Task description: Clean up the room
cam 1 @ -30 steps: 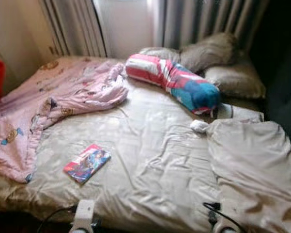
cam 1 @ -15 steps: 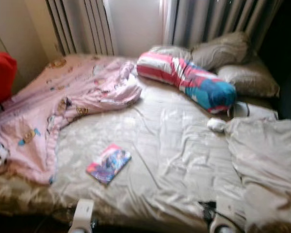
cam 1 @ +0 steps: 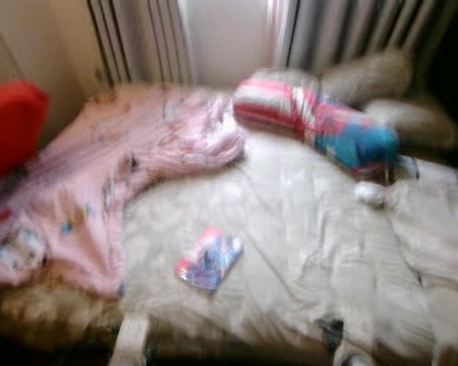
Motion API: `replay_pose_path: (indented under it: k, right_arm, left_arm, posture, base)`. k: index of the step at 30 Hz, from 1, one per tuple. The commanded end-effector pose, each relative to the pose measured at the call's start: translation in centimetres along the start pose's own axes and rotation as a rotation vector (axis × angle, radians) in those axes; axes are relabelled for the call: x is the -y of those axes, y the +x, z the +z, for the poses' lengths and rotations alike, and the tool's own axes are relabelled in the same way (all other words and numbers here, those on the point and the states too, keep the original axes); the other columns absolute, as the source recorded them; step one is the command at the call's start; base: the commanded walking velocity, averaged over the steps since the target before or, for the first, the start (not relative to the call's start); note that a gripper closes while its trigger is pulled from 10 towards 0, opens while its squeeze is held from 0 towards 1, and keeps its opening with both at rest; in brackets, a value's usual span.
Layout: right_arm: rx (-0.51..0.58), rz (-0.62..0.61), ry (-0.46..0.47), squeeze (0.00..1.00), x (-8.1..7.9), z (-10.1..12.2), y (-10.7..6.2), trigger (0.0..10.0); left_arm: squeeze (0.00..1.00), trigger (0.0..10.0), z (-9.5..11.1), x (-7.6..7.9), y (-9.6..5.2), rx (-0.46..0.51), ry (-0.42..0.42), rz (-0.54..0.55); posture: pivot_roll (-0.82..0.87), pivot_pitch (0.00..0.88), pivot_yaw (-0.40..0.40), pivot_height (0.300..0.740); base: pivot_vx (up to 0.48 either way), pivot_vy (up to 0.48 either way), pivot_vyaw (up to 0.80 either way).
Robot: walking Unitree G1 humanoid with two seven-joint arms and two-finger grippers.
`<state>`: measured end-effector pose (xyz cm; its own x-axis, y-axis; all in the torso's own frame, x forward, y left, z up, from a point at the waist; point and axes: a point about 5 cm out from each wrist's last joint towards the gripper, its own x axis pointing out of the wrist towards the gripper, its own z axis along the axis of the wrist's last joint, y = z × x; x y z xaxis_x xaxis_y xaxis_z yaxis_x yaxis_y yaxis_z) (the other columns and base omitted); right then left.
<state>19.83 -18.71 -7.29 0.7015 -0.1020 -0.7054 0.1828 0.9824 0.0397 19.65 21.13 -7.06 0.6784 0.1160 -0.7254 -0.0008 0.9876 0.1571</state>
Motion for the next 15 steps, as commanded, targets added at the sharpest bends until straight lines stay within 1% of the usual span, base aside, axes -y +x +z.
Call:
replay_pose_path:
  k: [1,5,15]
  right_arm:
    - [-0.017,-0.036,0.007,0.00,1.26,-0.53,-0.24,10.0]
    - [-0.014,-0.025,-0.008,0.00,1.20,-0.43,-0.21,10.0]
    - [-0.014,-0.045,0.009,0.00,1.62,-0.40,-0.23,10.0]
  left_arm:
    - [0.00,10.0,-0.27,0.75,-0.03,-0.012,0.011,-0.024]
    - [0.00,10.0,-0.42,0.70,-0.08,-0.014,0.009,-0.023]
    - [0.00,10.0,-0.37,0.70,-0.06,-0.014,0.003,-0.019]
  posture:
    - [0.09,0.058,0.015,0.740]
    - [0.09,0.057,0.011,0.740]
    - [0.09,0.060,0.011,0.740]
  base:
    - [0.000,0.480,0.00]
    - [0.000,0.480,0.00]
    - [0.000,0.480,0.00]
